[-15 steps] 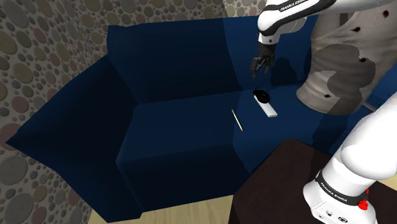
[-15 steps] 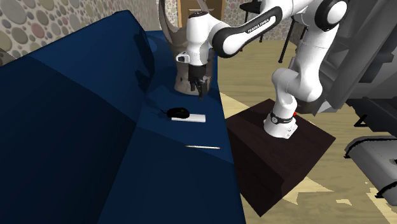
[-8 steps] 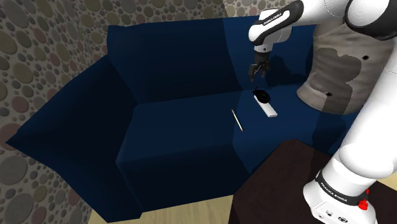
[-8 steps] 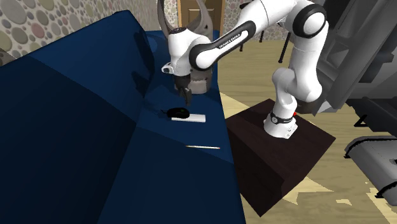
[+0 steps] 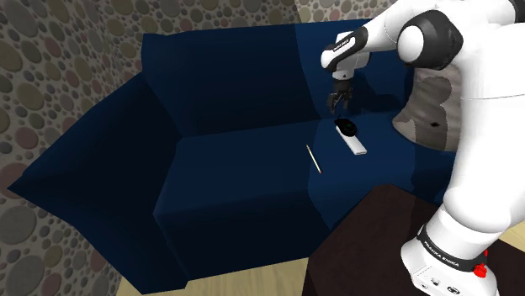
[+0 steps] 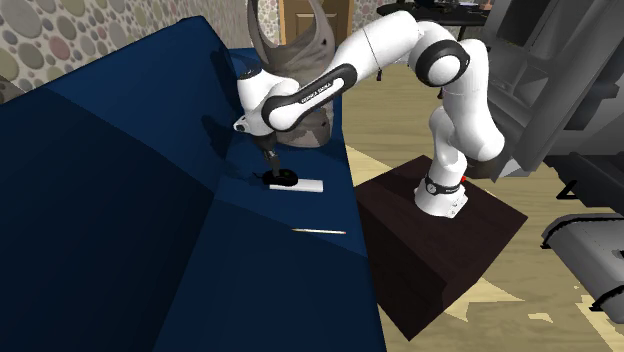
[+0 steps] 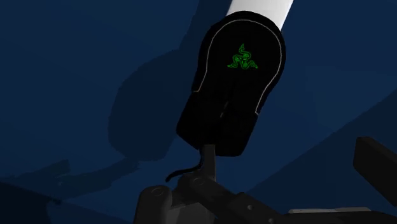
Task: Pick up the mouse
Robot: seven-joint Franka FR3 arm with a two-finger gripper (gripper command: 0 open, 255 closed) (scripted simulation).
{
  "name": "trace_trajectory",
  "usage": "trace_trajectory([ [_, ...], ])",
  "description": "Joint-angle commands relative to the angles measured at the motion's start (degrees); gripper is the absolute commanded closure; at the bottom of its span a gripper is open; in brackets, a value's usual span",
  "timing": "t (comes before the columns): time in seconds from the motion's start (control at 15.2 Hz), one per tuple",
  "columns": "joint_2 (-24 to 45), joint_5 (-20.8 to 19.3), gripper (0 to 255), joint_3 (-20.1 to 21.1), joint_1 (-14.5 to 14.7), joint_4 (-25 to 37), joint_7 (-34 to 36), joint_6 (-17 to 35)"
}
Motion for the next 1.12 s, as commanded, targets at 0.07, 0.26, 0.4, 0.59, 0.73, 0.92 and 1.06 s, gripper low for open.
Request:
trace_trajectory([
  [0.07,7.37,1.40,0,0.41,-2.47,7.25,-1.67,-1.28],
  [0.26,12.93,2.15,0,0.84,-4.46,13.37,-2.55,-2.73],
  [0.4,13.63,2.37,0,1.00,-4.54,12.92,-2.61,-1.60],
  [0.59,14.76,2.71,0,1.26,-4.68,12.37,-2.70,0.04],
  [0.73,15.79,3.02,0,1.50,-4.81,12.00,-2.79,1.42],
  [0.92,15.63,2.99,255,1.48,-4.72,11.78,-2.74,1.48],
  [1.06,15.64,2.99,255,1.48,-4.75,11.81,-2.77,1.46],
])
